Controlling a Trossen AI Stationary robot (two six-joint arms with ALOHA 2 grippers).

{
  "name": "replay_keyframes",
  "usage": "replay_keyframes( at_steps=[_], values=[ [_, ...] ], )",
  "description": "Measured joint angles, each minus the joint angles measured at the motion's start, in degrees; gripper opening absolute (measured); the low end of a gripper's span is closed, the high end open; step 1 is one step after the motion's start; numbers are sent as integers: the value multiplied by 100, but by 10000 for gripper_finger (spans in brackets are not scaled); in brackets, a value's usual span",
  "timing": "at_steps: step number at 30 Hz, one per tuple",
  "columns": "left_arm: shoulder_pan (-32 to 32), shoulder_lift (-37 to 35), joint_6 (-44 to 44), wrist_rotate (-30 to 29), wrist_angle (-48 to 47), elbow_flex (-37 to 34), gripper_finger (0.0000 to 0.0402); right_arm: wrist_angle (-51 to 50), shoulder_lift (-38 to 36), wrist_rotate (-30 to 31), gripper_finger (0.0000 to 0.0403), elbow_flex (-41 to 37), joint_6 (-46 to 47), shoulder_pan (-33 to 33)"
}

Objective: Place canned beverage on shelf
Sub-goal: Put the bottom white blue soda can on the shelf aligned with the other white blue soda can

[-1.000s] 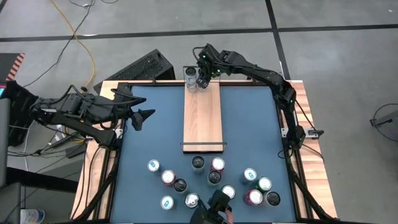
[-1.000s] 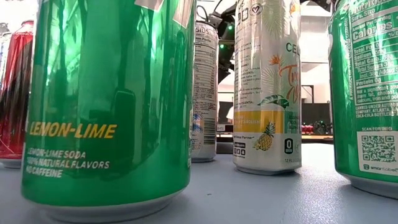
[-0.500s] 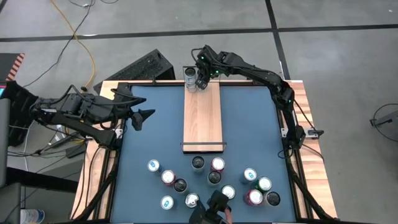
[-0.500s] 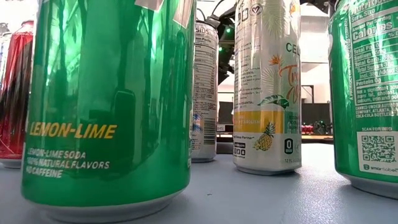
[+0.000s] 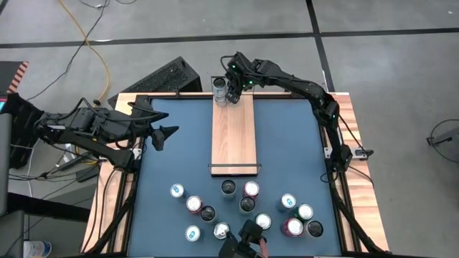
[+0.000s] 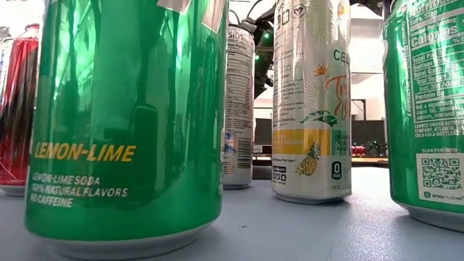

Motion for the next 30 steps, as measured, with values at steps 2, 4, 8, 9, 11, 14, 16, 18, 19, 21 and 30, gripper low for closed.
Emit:
replay_keyframes(
  at_steps=[2, 4, 8, 9, 11, 14, 16, 18, 19, 21, 30],
  values=[
    [0, 0, 5, 0, 0, 0, 332, -44, 6, -110, 271, 52, -13, -6],
    [0, 0, 2, 0, 0, 0, 332, -46, 19, -118, 271, 101, -13, -4],
    [0, 0, -1, 2, 0, 0, 332, -45, 21, -129, 271, 132, 2, -32],
    [0, 0, -1, 2, 0, 0, 332, -57, 21, -129, 271, 134, 6, -38],
    [0, 0, -2, 2, 0, 0, 332, -88, 21, -123, 271, 136, 4, -69],
    [0, 0, -5, 4, 0, 0, 332, -87, 21, -105, 271, 136, -1, -84],
    [0, 0, -10, 4, 0, 0, 332, -69, 21, -67, 272, 136, -36, -85],
    [0, 0, -12, 7, -1, 0, 332, -60, 21, -82, 272, 139, -88, -88],
    [0, 0, -11, 7, 0, 0, 332, -61, 21, -137, 272, 143, -138, -109],
    [0, 0, -12, 7, -2, 0, 332, -61, 21, -336, 272, 145, -166, -127],
    [-1, 0, -12, 9, -1, 1, 332, -30, 19, -337, 272, 147, -190, -199]
  ],
)
